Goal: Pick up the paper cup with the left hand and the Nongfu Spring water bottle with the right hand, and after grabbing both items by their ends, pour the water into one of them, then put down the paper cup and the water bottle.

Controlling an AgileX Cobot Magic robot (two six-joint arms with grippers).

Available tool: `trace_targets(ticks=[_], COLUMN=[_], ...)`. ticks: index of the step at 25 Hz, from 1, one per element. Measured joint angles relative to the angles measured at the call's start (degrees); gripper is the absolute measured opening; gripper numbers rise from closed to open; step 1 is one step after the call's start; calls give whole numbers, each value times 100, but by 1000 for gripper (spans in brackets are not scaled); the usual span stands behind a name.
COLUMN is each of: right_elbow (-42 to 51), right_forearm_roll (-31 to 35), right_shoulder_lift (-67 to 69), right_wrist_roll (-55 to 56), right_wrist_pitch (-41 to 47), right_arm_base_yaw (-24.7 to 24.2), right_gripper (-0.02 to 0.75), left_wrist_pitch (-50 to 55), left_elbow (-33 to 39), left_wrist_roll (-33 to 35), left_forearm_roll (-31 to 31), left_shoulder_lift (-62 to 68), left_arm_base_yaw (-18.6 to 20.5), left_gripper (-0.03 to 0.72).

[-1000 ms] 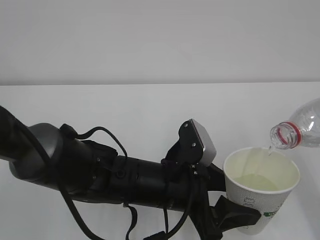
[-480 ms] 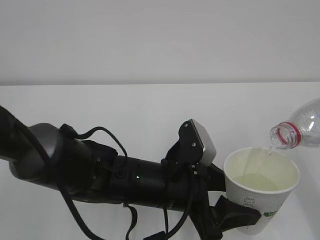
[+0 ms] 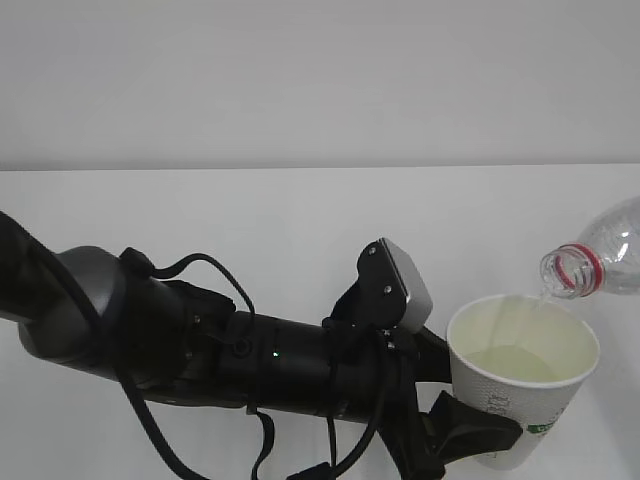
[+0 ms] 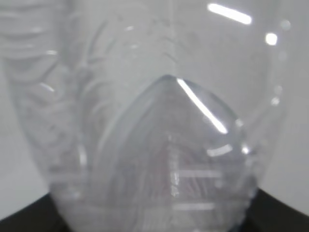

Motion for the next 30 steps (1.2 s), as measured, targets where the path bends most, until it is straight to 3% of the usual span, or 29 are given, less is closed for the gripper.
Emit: trace_targets(ticks=[30], right_elbow=[0], right_forearm_roll=[0], right_shoulder_lift=[0], right_wrist_roll=[-44], right_wrist_pitch=[0], right_arm_base_yaw=[0], right_gripper=[430], left_wrist_pitch=[0], left_elbow=[0], left_wrist_roll=[0], left_forearm_roll=[0], left_shoulder_lift=[0], left_arm_base_yaw=[0], left_gripper=[486])
